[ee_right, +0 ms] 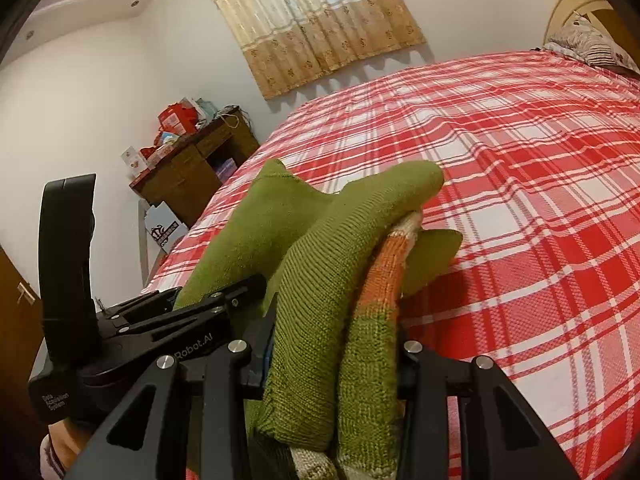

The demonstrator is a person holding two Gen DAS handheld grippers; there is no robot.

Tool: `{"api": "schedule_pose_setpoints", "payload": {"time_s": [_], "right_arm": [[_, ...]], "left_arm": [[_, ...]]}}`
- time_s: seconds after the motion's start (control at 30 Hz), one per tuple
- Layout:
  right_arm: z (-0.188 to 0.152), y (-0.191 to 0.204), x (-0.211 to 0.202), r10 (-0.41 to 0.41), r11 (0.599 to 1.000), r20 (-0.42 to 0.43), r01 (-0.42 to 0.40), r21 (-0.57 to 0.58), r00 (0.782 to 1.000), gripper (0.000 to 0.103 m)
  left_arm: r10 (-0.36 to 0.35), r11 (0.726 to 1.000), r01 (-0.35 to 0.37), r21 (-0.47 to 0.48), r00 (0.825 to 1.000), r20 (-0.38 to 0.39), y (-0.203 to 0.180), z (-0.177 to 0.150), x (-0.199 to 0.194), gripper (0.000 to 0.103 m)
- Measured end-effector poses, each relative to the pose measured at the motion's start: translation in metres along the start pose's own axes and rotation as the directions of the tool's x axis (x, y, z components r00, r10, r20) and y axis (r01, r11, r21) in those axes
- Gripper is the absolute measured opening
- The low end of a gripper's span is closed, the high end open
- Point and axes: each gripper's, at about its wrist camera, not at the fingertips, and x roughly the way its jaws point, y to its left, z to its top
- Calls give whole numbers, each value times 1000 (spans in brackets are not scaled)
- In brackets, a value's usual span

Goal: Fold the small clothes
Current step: 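Lift the green bundle with both grippers and carry it across the bed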

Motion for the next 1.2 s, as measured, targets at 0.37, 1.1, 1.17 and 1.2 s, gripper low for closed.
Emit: {"api": "schedule_pose_setpoints", "payload": {"time_s": [0.37, 1.1, 1.17, 1.2], "right_arm": [[-1, 44, 17, 62, 997, -13, -62, -45, 998, 39], [-1, 129, 68, 197, 970, -78, -206, -133, 977, 39], [-1, 134, 73, 206, 966, -84, -216, -140, 975, 39], [-1, 138, 76, 211, 964, -89, -222, -144, 973, 39]], "left_arm": [[73, 996, -71, -58, 997, 28, 42, -5, -17, 41], [195, 964, -185, -191, 980, 34, 131, -16, -31, 41], [201, 961, -191, -202, 979, 32, 140, -18, -33, 41], [203, 959, -193, -207, 979, 31, 144, -19, -33, 41]]}}
